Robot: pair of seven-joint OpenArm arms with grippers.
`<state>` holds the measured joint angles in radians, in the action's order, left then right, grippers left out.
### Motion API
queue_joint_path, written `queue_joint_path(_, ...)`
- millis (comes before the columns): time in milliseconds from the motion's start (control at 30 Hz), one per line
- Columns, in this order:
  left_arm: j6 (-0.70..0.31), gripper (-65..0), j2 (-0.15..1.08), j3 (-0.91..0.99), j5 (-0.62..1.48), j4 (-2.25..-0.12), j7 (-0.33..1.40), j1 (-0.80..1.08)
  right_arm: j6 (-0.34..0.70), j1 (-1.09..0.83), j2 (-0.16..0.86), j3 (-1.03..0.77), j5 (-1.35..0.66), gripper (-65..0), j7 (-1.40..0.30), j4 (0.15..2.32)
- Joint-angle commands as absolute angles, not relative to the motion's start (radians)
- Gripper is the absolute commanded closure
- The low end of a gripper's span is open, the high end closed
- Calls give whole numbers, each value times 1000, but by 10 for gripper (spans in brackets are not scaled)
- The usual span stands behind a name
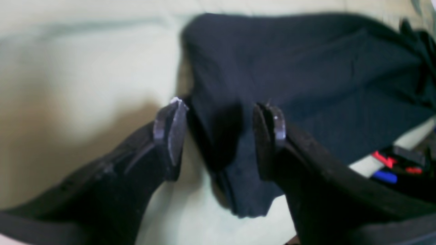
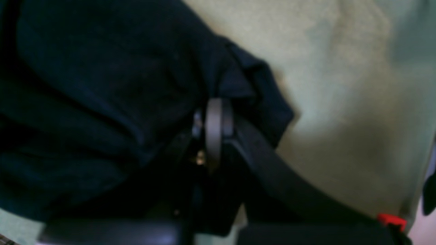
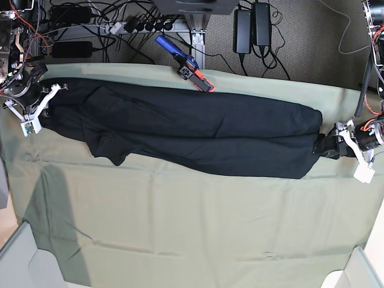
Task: Fold the T-shirt properly
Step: 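Regrasp the shirt end with the left gripper and pull it taut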
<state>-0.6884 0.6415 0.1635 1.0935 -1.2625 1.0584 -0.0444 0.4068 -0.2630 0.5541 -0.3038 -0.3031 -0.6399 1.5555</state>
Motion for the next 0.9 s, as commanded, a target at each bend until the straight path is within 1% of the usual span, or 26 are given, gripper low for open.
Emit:
queue_joint_path(0, -698, -348, 671, 179, 1119, -1277, 1044, -58, 363, -258, 573, -313, -327, 0, -636, 1564)
queue_joint_path(267, -698, -348, 687, 180, 1121, -1277, 1008, -64, 364, -256, 573, -313, -359, 0, -636, 1564)
queue_joint_path(433, -698, -348, 668, 180, 987, -1277, 844, -75, 364, -255, 573, -313, -360, 0, -636, 1564)
queue_joint_path(567, -698, -348, 628, 175, 889, -1272, 805, -97, 364, -256, 573, -313, -360, 0, -637, 1564)
queue_joint_path(733, -698, -348, 574, 167, 870, -1190, 790, -155, 365, -256, 574, -313, -359, 0, -638, 1564)
queue_joint_path(867, -698, -348, 556, 114, 870, -1087, 789, -235, 365, -256, 574, -313, -359, 0, -649, 1564)
